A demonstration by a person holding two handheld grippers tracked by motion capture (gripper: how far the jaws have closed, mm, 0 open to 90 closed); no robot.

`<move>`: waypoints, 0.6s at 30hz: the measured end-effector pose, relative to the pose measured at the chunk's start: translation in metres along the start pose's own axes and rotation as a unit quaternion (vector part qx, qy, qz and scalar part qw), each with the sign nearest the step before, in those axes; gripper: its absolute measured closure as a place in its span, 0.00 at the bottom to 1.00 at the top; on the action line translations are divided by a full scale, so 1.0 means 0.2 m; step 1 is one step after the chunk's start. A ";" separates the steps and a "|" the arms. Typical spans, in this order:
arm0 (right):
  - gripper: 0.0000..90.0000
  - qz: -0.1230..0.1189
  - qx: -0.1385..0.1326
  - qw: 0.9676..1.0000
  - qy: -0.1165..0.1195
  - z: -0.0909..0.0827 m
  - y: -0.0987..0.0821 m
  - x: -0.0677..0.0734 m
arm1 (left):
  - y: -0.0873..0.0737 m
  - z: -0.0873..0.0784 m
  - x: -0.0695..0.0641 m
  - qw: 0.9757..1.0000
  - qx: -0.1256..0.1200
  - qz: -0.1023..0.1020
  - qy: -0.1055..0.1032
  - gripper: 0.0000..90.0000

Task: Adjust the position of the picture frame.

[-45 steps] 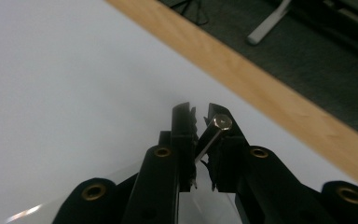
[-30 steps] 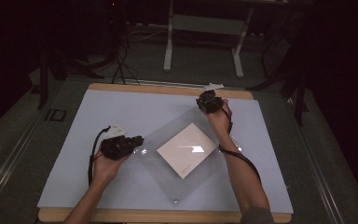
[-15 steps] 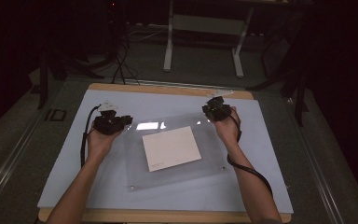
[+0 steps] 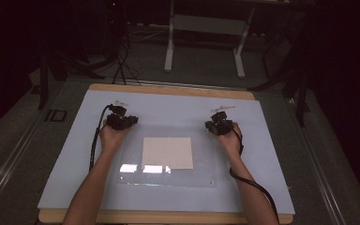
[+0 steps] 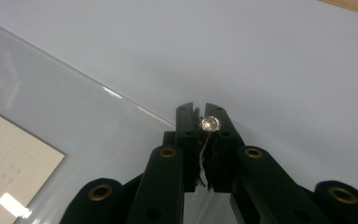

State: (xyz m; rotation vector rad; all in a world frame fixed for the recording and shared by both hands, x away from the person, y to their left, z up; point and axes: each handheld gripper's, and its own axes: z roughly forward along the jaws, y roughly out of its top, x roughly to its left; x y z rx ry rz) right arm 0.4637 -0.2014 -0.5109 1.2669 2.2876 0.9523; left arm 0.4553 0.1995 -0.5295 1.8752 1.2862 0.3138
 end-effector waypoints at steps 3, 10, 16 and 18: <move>0.95 -0.007 0.001 1.000 0.002 0.00 0.00 0.00 | 0.00 0.00 0.01 1.000 -0.002 -0.002 -0.006 0.89; 0.94 -0.005 -0.006 1.000 0.004 0.00 -0.01 0.00 | -0.01 0.00 0.01 1.000 -0.006 -0.002 -0.007 0.89; 0.94 -0.004 -0.006 1.000 0.004 0.00 -0.01 0.00 | 0.00 0.00 0.01 1.000 -0.001 0.002 -0.004 0.89; 0.94 -0.004 -0.005 1.000 0.004 0.00 -0.01 0.00 | 0.00 0.00 0.00 1.000 -0.002 -0.001 -0.004 0.89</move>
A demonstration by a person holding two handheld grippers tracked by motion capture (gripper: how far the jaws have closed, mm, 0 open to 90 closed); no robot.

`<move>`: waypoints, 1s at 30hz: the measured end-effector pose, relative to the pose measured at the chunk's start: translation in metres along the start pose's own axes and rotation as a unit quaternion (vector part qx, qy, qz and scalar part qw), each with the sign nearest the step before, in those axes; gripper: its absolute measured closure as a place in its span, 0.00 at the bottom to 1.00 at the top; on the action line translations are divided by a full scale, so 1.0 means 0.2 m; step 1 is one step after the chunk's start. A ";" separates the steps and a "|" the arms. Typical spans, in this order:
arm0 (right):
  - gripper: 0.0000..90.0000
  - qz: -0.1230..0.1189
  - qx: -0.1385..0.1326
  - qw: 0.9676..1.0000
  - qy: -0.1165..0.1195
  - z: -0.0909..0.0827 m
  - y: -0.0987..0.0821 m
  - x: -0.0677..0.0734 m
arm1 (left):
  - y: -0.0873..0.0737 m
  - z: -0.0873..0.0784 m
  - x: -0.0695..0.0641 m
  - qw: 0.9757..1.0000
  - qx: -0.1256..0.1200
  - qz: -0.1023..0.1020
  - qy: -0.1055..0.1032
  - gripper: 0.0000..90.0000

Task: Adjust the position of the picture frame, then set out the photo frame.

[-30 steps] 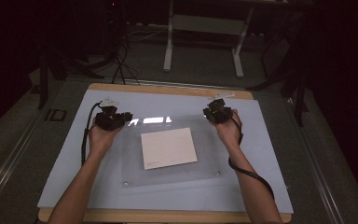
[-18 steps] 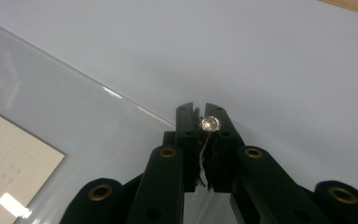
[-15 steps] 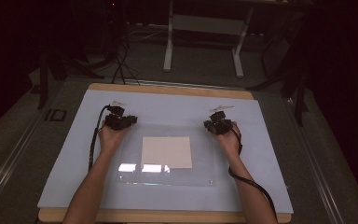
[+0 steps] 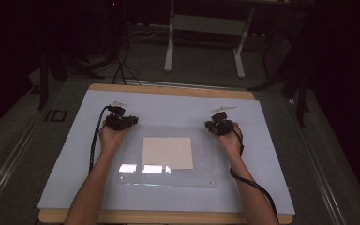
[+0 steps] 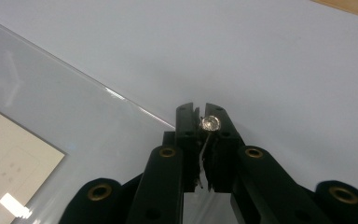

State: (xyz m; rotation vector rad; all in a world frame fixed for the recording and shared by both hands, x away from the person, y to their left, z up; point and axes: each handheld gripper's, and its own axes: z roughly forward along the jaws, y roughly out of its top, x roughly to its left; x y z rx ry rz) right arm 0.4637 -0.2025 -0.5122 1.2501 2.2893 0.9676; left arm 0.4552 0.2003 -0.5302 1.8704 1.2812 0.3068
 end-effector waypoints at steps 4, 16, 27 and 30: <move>0.94 -0.001 0.000 1.000 0.001 0.00 0.00 0.00 | 0.00 0.00 0.00 1.000 -0.001 -0.001 0.001 0.89; 0.95 -0.001 0.002 1.000 0.006 0.00 0.01 -0.01 | -0.01 -0.01 -0.01 1.000 0.000 -0.001 0.002 0.89; 0.94 0.006 -0.006 1.000 0.005 0.00 -0.01 -0.01 | -0.04 -0.02 0.02 1.000 -0.016 -0.009 -0.015 0.81; 0.94 0.012 -0.014 1.000 0.004 0.00 -0.02 -0.01 | -0.05 -0.04 0.02 0.999 -0.030 -0.009 -0.018 0.77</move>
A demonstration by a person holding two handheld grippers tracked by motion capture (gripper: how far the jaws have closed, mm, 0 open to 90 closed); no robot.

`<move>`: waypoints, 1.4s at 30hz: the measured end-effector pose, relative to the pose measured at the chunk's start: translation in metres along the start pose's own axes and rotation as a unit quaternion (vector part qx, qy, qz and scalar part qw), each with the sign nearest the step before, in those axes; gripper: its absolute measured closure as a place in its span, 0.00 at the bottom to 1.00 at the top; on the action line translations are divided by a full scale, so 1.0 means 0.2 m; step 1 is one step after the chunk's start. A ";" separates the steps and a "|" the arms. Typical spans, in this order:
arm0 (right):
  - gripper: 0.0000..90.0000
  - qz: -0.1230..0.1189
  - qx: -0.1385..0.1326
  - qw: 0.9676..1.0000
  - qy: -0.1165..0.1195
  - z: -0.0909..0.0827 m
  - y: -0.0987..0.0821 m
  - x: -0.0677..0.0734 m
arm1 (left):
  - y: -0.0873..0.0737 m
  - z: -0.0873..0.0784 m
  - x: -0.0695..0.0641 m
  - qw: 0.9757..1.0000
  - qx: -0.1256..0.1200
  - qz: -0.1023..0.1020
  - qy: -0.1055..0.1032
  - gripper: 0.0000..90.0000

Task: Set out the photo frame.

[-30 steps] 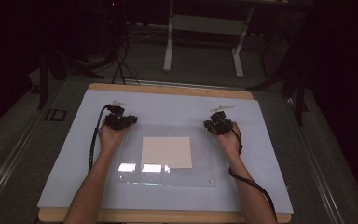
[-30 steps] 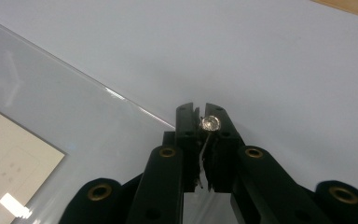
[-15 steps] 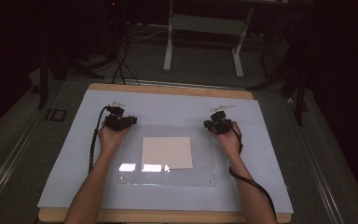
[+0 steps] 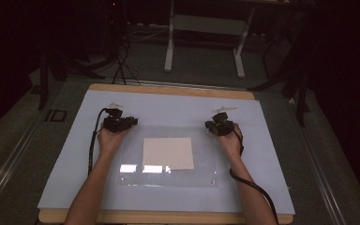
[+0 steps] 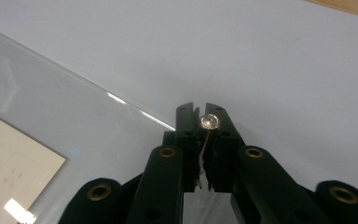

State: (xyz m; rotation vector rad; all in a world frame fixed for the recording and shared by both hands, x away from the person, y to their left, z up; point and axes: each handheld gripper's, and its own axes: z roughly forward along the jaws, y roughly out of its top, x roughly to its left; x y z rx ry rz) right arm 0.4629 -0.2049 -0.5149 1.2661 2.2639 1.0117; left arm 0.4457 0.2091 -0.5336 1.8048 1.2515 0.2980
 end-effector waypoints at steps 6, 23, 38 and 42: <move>0.90 -0.002 -0.012 1.000 0.004 0.00 -0.02 0.00 | -0.02 -0.08 0.00 0.999 -0.051 -0.002 -0.013 0.65; 0.94 -0.019 -0.067 0.998 -0.004 -0.10 -0.05 0.01 | -0.10 -0.16 -0.05 0.996 -0.079 0.036 0.003 0.66; 0.95 -0.011 -0.069 0.998 0.000 -0.10 -0.05 0.00 | -0.06 -0.10 -0.11 0.993 -0.072 0.070 0.066 0.88; 0.95 -0.011 -0.069 0.998 0.000 -0.10 -0.05 0.00 | -0.06 -0.09 -0.10 0.993 -0.076 0.059 0.063 0.93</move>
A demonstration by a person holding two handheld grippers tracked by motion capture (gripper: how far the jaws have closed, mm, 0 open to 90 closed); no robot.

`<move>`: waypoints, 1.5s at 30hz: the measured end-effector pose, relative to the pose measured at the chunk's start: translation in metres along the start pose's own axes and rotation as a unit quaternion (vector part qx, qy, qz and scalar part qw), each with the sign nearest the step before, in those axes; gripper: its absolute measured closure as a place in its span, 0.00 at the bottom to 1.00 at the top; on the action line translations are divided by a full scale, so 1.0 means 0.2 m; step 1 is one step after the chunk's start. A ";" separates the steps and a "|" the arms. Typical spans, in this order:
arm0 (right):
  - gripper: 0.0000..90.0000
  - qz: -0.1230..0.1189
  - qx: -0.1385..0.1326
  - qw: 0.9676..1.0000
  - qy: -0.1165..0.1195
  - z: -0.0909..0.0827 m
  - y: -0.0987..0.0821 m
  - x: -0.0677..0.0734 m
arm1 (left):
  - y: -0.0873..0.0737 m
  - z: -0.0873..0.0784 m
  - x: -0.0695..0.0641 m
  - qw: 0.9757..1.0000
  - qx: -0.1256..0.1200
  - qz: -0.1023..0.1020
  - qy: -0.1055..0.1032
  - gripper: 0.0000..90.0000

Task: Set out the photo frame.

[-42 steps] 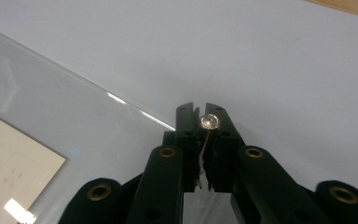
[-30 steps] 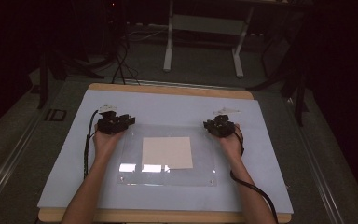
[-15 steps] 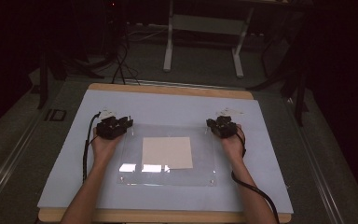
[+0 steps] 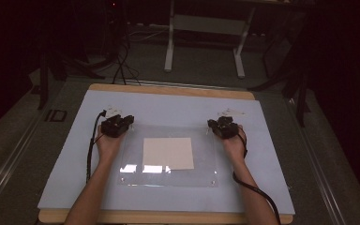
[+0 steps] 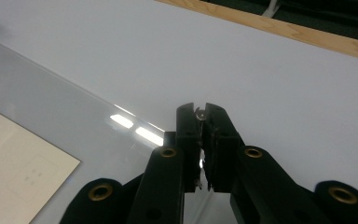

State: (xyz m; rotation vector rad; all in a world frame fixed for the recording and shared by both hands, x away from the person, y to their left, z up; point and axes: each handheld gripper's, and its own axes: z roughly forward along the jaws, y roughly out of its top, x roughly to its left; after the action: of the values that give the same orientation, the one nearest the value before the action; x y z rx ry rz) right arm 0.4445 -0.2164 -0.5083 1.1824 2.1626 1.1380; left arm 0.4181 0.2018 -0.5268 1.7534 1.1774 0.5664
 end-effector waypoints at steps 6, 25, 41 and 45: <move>0.95 0.002 0.002 1.000 0.003 0.00 0.00 0.00 | 0.00 0.00 0.01 1.000 -0.003 -0.002 -0.004 0.93; 0.95 0.010 0.012 1.000 0.006 0.01 0.01 -0.01 | 0.01 0.01 0.06 0.999 0.008 -0.028 -0.041 0.92; 0.95 0.026 0.031 0.999 0.025 0.03 0.05 -0.05 | 0.04 0.04 0.10 0.996 0.030 -0.058 -0.063 0.92; 0.95 0.035 0.035 0.998 0.031 0.04 0.06 -0.07 | 0.06 0.06 0.12 0.995 0.042 -0.068 -0.065 0.92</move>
State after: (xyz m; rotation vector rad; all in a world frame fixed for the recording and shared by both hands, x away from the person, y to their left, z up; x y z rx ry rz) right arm 0.4632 -0.2198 -0.5032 1.2793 2.2409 1.1513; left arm 0.4434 0.2159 -0.5255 1.7381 1.2319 0.3206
